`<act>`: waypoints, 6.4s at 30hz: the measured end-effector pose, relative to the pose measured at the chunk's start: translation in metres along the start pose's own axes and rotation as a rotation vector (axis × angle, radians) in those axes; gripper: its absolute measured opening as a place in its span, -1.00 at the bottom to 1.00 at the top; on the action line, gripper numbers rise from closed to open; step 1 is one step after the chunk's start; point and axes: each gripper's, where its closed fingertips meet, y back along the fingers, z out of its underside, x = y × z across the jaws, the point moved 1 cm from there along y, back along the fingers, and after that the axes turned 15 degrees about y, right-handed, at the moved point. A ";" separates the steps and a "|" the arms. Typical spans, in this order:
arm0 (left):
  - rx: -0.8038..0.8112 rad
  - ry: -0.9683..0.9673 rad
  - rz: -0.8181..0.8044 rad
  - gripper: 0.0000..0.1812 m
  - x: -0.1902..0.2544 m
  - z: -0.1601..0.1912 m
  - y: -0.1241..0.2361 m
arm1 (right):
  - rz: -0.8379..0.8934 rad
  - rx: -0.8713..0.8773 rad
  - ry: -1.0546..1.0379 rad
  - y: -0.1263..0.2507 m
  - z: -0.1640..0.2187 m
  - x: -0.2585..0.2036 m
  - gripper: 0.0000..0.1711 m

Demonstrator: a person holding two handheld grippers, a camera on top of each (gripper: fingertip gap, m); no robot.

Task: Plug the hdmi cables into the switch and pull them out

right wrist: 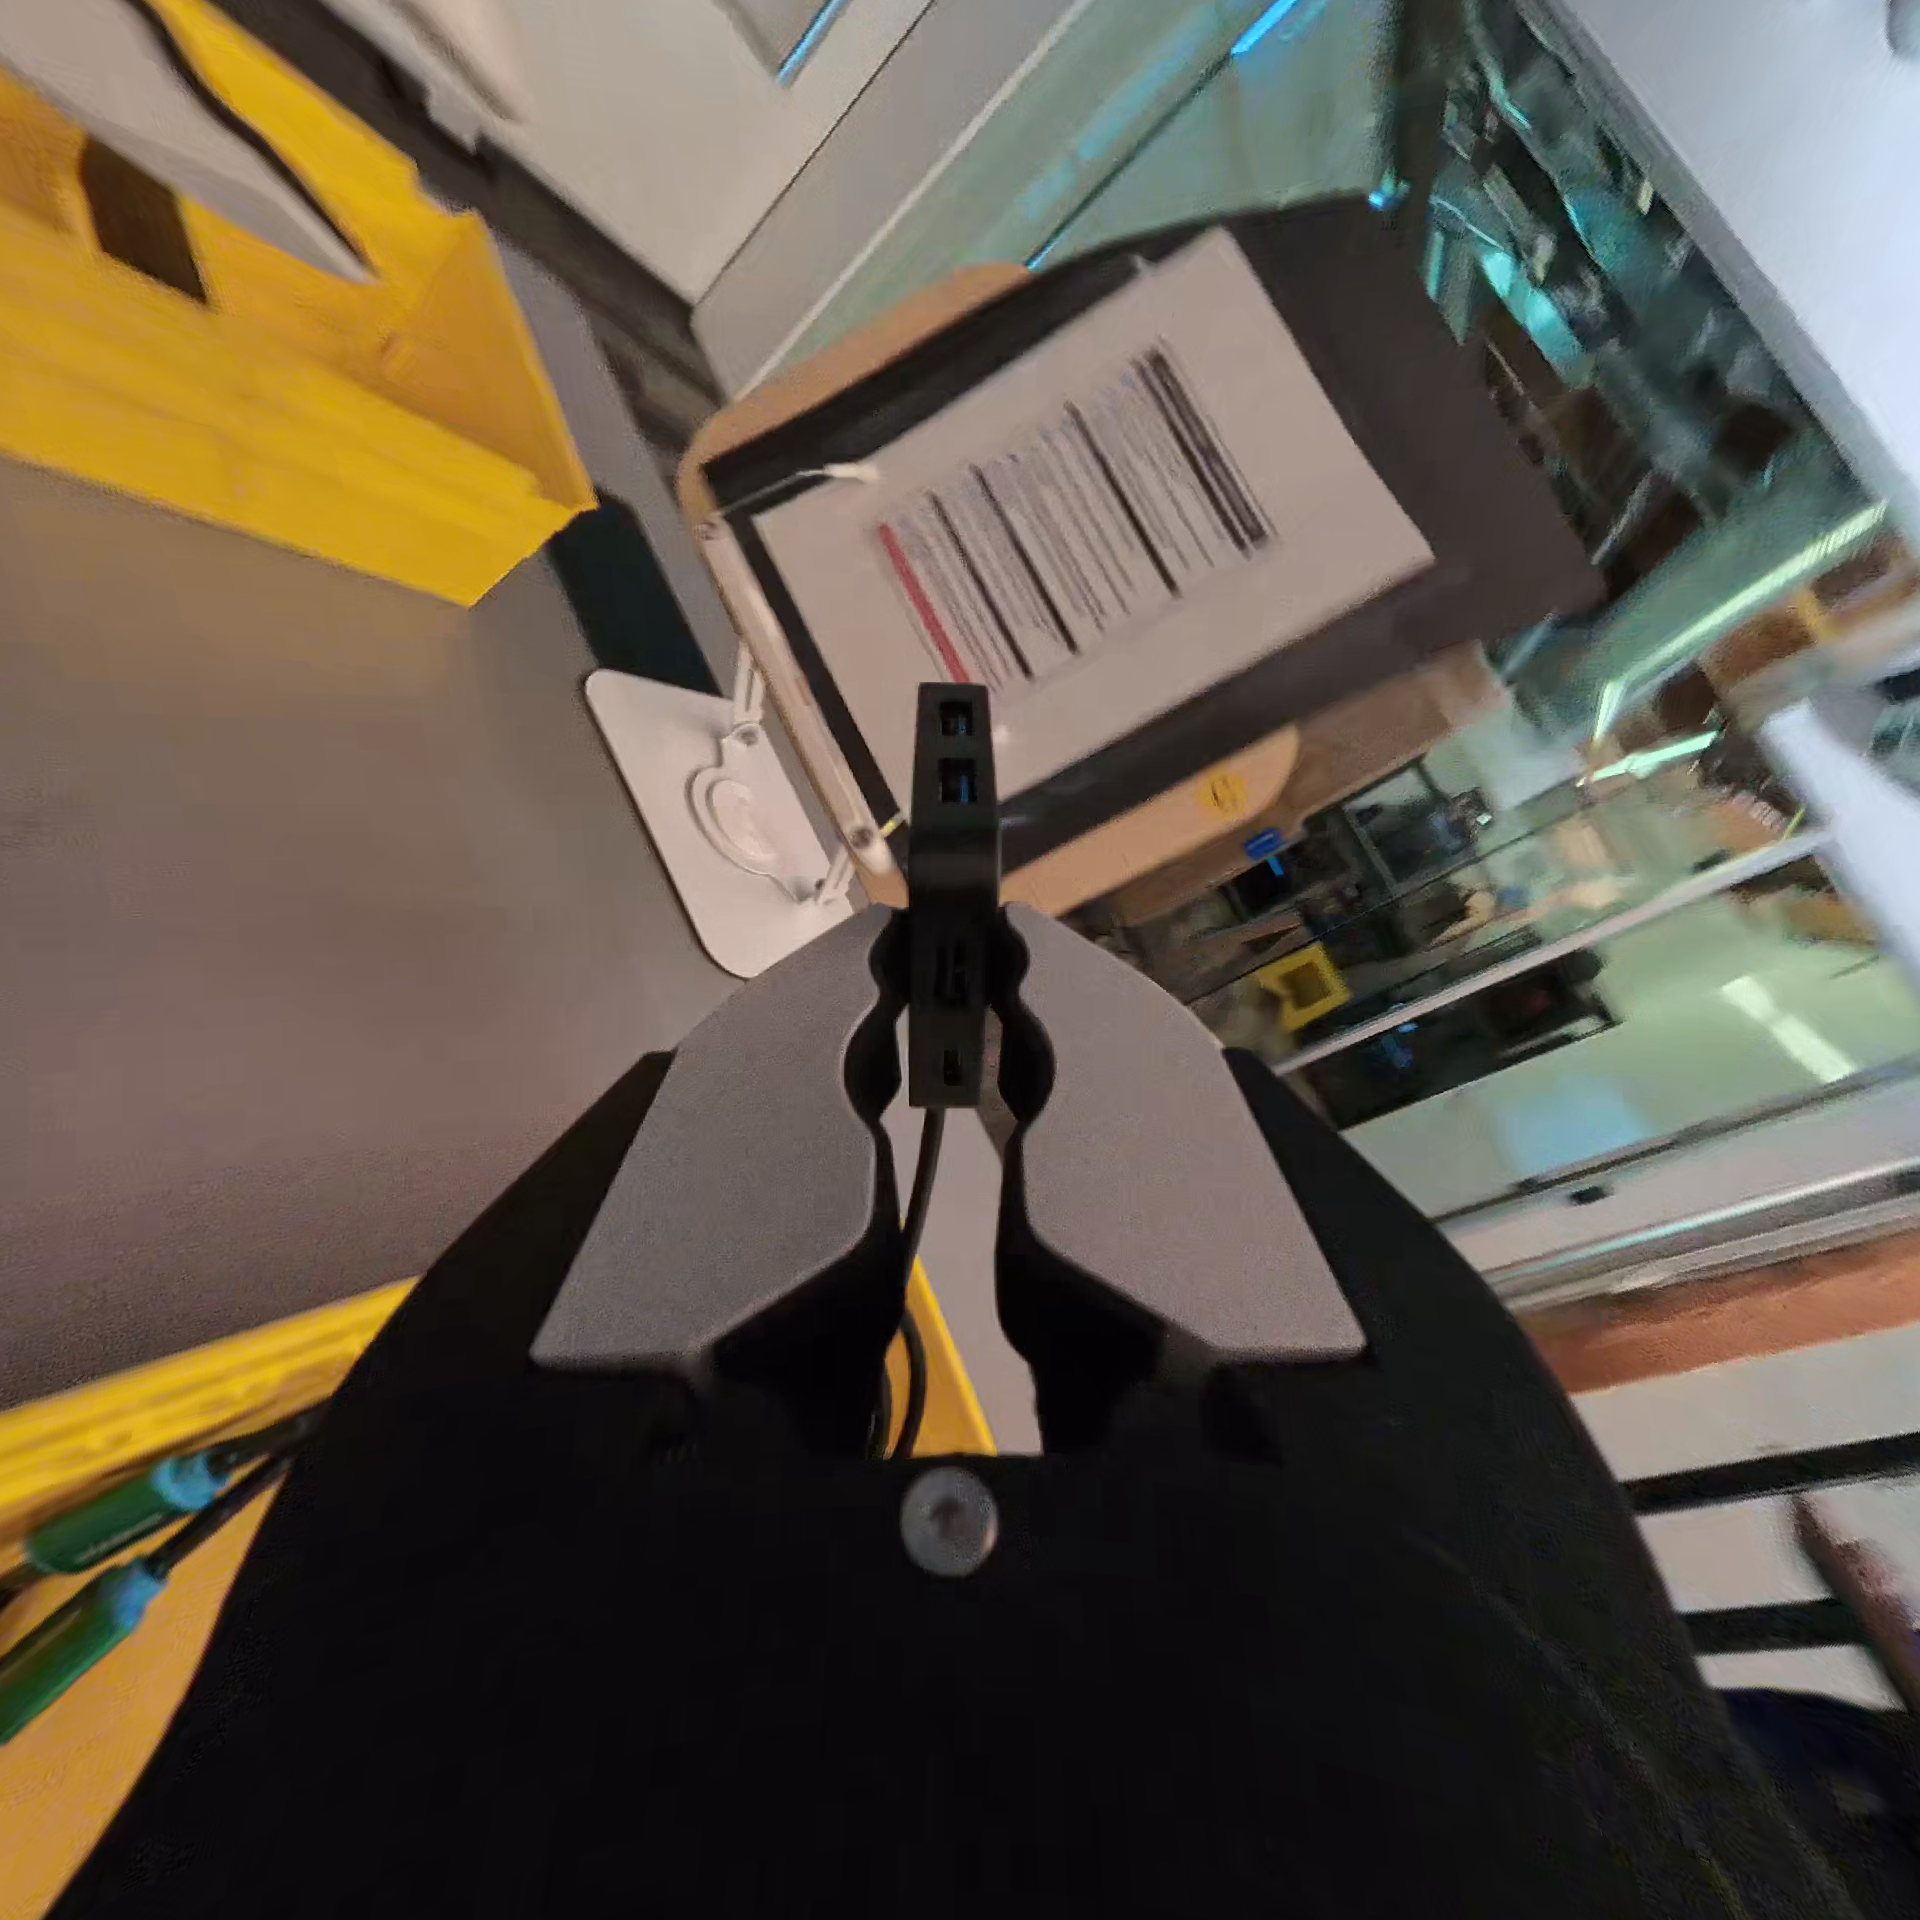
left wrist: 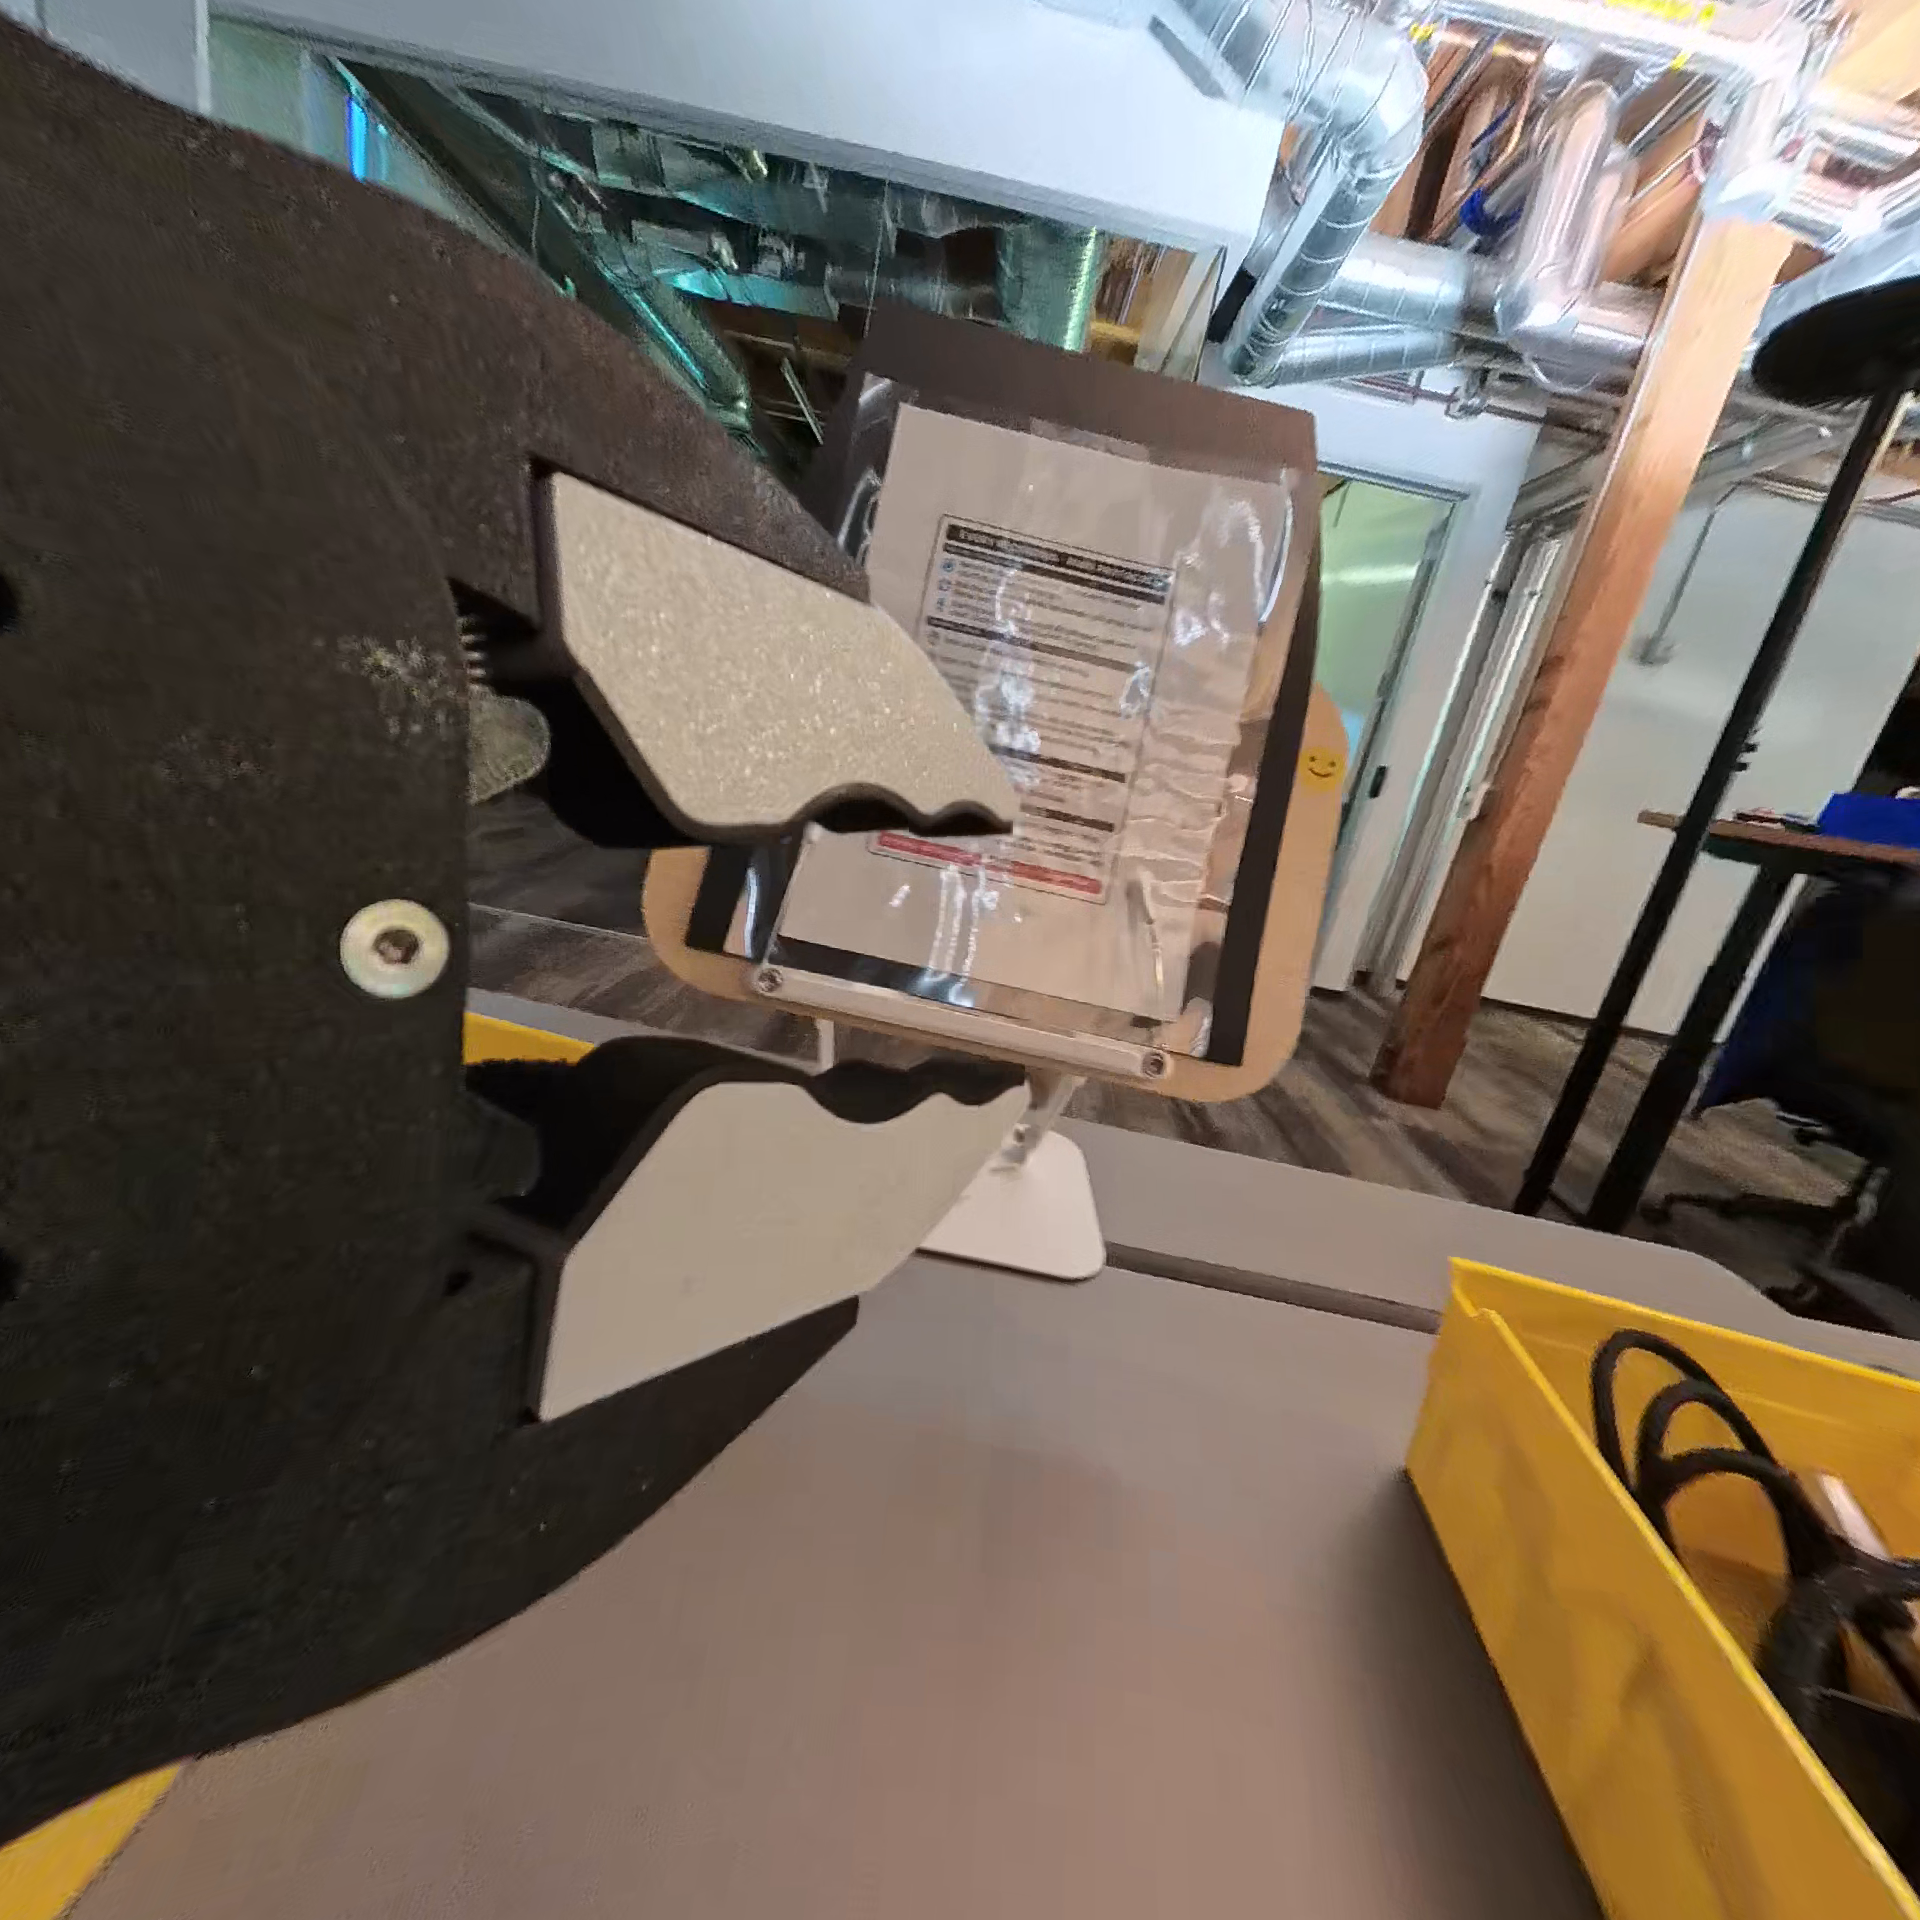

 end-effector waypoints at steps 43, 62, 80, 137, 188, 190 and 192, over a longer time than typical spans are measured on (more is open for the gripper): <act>-0.759 0.664 -0.149 -0.58 -0.104 0.200 0.081 | -0.429 -0.951 -0.749 0.089 0.213 -0.078 -0.52; -1.228 1.122 0.005 -0.55 -0.060 0.342 0.106 | -0.547 -1.113 -1.219 0.101 0.250 -0.123 -0.94; -1.316 1.194 0.039 -0.65 -0.045 0.357 0.120 | -0.455 -1.083 -1.226 0.058 0.256 -0.117 -0.93; -0.728 1.274 0.113 -0.87 -0.103 0.262 0.154 | -0.184 -0.892 -0.691 -0.032 0.113 -0.003 -0.52; -0.762 1.264 0.128 -0.91 -0.100 0.272 0.149 | -0.797 -0.224 -1.157 -0.160 -0.183 -0.154 -0.65; -0.782 1.253 0.128 -0.91 -0.098 0.272 0.150 | -0.817 -0.359 -1.189 -0.188 -0.177 -0.187 -0.56; -0.796 1.232 0.124 -0.91 -0.097 0.273 0.149 | -0.852 -0.491 -1.284 -0.206 -0.169 -0.217 -0.47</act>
